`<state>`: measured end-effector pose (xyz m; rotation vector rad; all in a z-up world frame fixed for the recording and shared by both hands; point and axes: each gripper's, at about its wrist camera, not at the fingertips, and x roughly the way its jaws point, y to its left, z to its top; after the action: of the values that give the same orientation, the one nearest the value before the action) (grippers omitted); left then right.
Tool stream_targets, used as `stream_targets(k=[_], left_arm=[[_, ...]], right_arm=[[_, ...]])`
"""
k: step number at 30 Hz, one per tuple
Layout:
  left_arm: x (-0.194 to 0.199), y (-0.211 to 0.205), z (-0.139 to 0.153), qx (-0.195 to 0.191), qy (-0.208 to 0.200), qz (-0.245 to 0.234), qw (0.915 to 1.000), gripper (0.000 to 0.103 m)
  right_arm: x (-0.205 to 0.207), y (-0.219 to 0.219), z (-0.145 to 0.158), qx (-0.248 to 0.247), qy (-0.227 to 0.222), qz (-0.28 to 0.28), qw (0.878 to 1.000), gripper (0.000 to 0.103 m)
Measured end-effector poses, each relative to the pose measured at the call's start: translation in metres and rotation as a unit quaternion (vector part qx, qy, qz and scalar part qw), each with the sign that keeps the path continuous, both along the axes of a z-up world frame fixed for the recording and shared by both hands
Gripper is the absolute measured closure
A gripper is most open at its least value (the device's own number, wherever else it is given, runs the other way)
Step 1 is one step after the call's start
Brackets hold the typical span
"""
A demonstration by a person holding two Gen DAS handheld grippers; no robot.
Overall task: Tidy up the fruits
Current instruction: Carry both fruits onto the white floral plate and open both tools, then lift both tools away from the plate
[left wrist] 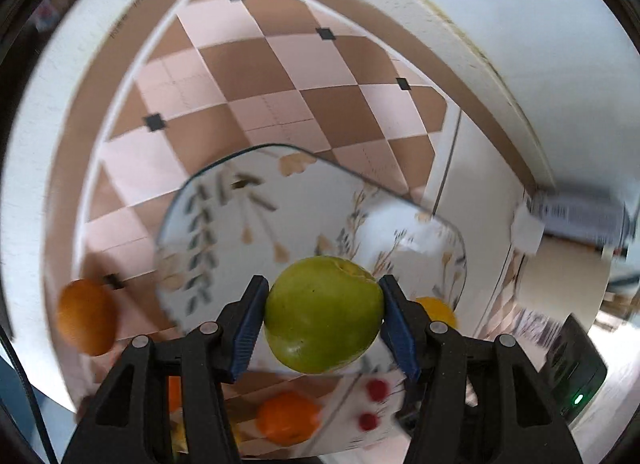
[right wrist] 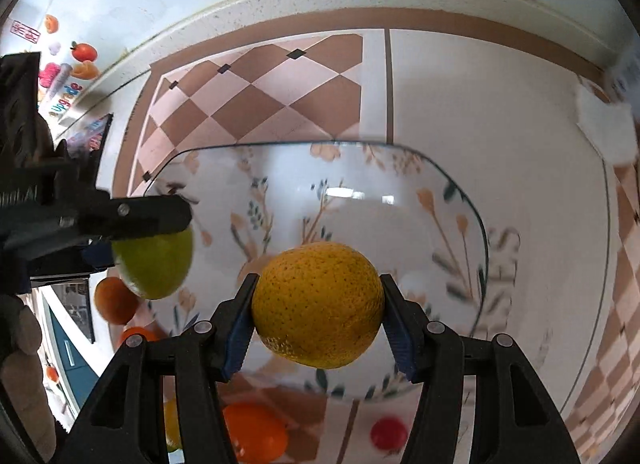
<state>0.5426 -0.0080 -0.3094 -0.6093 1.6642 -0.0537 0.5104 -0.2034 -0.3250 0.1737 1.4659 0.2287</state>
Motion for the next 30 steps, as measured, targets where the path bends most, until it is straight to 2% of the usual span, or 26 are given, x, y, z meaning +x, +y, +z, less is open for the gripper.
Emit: stream_targets(k=[5, 14, 16, 17, 19, 21, 22, 24, 27, 30], left_arm=[[0.017, -0.006, -0.016, -0.008, 0.022, 0.015, 0.9996, 0.049], [0.027, -0.032, -0.032, 0.014, 0.045, -0.011, 0.9988, 0.049], [0.027, -0.035, -0.034, 0.014, 0.048, -0.009, 0.9987, 0.049], [0.028, -0.036, -0.034, 0.012, 0.047, -0.008, 0.9988, 0.049], [0.028, -0.038, -0.035, 0.013, 0.046, -0.007, 0.9988, 0.044], [0.028, -0.035, -0.033, 0.010, 0.041, -0.008, 0.9991, 0.030], [0.029, -0.036, -0.030, 0.015, 0.036, -0.011, 0.9992, 0.028], [0.030, -0.037, -0.025, 0.022, 0.028, -0.017, 0.9992, 0.018], [0.028, -0.037, -0.011, 0.042, 0.006, -0.031, 0.9986, 0.018], [0.020, -0.038, 0.007, 0.101, -0.027, -0.059, 0.9928, 0.018]], right_arm=[[0.016, 0.000, -0.011, 0.007, 0.006, 0.017, 1.000, 0.042], [0.032, 0.000, -0.022, 0.017, 0.023, 0.041, 0.999, 0.040], [0.035, -0.002, -0.022, 0.020, 0.021, 0.036, 0.999, 0.023], [0.036, -0.004, -0.021, 0.024, 0.021, 0.033, 0.999, 0.020], [0.037, -0.005, -0.017, 0.028, 0.020, 0.028, 0.999, 0.019], [0.038, -0.010, -0.013, 0.023, 0.020, 0.024, 0.999, 0.018], [0.035, -0.009, -0.009, 0.024, 0.020, 0.021, 0.999, 0.015], [0.031, -0.016, -0.006, 0.018, 0.023, 0.010, 1.000, 0.012], [0.019, -0.029, 0.003, 0.005, 0.018, -0.009, 1.000, 0.012], [0.004, -0.040, 0.015, -0.014, 0.011, -0.026, 1.000, 0.012]])
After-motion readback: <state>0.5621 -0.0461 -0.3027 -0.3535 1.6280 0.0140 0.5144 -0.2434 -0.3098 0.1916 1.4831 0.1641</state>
